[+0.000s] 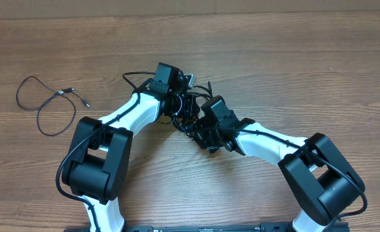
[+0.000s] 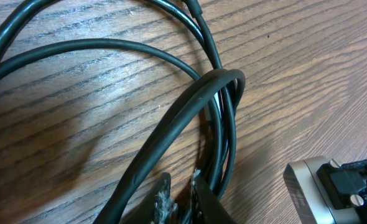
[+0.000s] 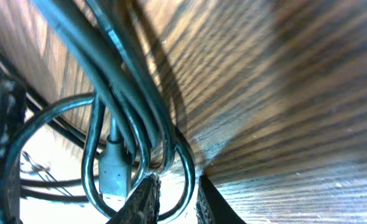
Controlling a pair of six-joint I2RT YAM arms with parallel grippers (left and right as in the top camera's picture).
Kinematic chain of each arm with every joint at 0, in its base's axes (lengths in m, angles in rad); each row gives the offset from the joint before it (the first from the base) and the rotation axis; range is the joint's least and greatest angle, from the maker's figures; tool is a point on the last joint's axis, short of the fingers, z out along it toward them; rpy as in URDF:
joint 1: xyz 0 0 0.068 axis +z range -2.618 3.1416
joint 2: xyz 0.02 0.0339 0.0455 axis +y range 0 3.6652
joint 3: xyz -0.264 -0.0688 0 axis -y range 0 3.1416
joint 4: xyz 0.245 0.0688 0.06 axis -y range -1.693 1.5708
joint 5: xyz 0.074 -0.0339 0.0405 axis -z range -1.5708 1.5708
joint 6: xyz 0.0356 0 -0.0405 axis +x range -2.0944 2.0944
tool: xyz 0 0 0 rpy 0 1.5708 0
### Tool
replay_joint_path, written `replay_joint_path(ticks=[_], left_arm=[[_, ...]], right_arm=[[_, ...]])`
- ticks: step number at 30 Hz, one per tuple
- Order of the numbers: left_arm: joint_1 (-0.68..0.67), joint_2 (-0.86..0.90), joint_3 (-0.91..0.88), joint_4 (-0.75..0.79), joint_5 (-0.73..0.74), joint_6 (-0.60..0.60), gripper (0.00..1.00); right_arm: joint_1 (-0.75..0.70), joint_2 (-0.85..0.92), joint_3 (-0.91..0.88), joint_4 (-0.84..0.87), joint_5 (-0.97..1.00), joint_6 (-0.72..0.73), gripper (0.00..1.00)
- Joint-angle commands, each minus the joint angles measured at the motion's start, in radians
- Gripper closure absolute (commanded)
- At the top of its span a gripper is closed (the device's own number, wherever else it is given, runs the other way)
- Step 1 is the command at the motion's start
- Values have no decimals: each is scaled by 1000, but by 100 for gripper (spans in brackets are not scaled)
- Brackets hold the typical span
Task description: Untangle cables
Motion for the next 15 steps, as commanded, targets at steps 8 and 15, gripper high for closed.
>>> replay_joint_path(ticks=[8, 15], left_arm=[[-2, 11, 8, 5, 21, 19, 87], [-2, 11, 8, 5, 21, 19, 87]], right_arm=[[5, 26, -13, 71, -84, 106, 78], [5, 26, -13, 67, -99, 180, 74]])
